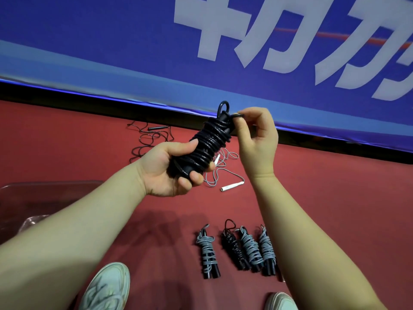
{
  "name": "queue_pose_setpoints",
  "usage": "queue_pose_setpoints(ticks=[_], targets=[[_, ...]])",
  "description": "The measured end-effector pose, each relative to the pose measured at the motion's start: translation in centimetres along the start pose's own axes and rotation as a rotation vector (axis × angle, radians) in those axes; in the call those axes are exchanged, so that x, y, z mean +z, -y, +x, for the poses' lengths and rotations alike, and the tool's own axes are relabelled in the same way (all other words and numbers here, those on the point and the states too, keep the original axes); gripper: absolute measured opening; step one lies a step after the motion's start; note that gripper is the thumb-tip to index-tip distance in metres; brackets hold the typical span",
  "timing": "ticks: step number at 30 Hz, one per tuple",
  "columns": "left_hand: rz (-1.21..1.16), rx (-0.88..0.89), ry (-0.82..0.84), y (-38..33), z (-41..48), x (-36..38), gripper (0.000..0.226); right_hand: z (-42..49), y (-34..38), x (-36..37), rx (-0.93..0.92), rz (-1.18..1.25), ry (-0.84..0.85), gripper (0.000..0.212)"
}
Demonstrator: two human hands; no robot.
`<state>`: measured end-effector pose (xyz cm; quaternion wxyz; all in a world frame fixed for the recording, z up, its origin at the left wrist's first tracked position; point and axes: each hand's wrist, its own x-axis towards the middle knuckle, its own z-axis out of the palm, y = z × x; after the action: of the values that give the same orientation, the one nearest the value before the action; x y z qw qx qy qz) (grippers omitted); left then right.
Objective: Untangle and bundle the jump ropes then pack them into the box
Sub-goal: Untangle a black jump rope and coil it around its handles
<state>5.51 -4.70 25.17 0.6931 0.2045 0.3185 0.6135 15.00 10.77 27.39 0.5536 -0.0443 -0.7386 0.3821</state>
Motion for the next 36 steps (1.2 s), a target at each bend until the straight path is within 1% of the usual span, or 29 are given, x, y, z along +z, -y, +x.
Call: queue_pose_setpoints(ticks=[2, 4, 7, 10, 13, 15, 18, 21, 23, 24, 26, 28, 30, 33, 34, 36], targets=[[-0.016, -0.009, -0.004, 0.1, 0.2, 0.2, 0.056, 0.1, -0.4, -0.2, -0.068, -0.100, 0.005, 0.010], [-0.028, -0.016, -0.014, 0.2, 0.4, 0.3, 0.057, 0.1, -0.8, -0.4, -0.105, -0.157, 0.029, 0.002], [-0.064, -0.045, -0.008, 0.3, 0.6, 0.1, 0.056, 0.6, -1.1, -1.0, -0.127, -0.280, 0.098, 0.016], [-0.088, -0.068, -0.011, 0.5, 0.7, -0.2, 0.056, 1.8, -1.0, -2.0, -0.122, -0.379, 0.280, 0.018], [-0.091, -0.074, -0.008, 0.7, 0.5, -0.3, 0.058, 2.9, -0.7, -3.0, -0.120, -0.388, 0.441, 0.015], [-0.105, -0.078, -0.002, 0.7, 0.5, -0.4, 0.059, 3.2, -0.6, -3.6, -0.129, -0.374, 0.492, 0.016], [-0.110, -0.091, 0.010, 0.8, 0.4, -0.3, 0.056, 3.5, -0.6, -4.6, -0.083, -0.353, 0.575, 0.019], [-0.094, -0.082, -0.020, 0.9, 0.5, 0.0, 0.057, 3.7, -0.5, -5.5, -0.077, -0.364, 0.643, 0.019], [-0.057, -0.058, -0.053, 0.8, 0.6, 0.1, 0.058, 3.6, -0.5, -5.4, -0.101, -0.398, 0.640, 0.019], [-0.043, -0.048, -0.061, 0.8, 0.6, 0.3, 0.058, 3.4, -0.4, -5.1, -0.121, -0.422, 0.607, 0.019], [-0.019, -0.042, -0.059, 0.6, 0.8, 0.7, 0.057, 2.9, -0.4, -4.4, -0.161, -0.451, 0.476, 0.019], [0.028, -0.034, -0.072, 0.4, 0.9, 1.0, 0.057, 2.4, -0.3, -3.5, -0.164, -0.417, 0.335, 0.019], [0.076, -0.010, -0.116, 0.2, 0.8, 1.0, 0.058, 2.2, -0.2, -2.9, -0.126, -0.374, 0.288, 0.020], [0.198, 0.081, -0.238, -0.1, 0.5, 0.9, 0.059, 2.1, -0.6, -2.9, -0.075, -0.359, 0.368, 0.022], [0.269, 0.123, -0.299, -0.2, 0.5, 0.9, 0.054, 2.1, -0.8, -3.0, -0.039, -0.333, 0.422, 0.025], [0.415, 0.218, -0.436, -0.3, 0.6, 0.9, 0.037, 2.2, -0.9, -3.3, 0.086, -0.234, 0.546, 0.032]])
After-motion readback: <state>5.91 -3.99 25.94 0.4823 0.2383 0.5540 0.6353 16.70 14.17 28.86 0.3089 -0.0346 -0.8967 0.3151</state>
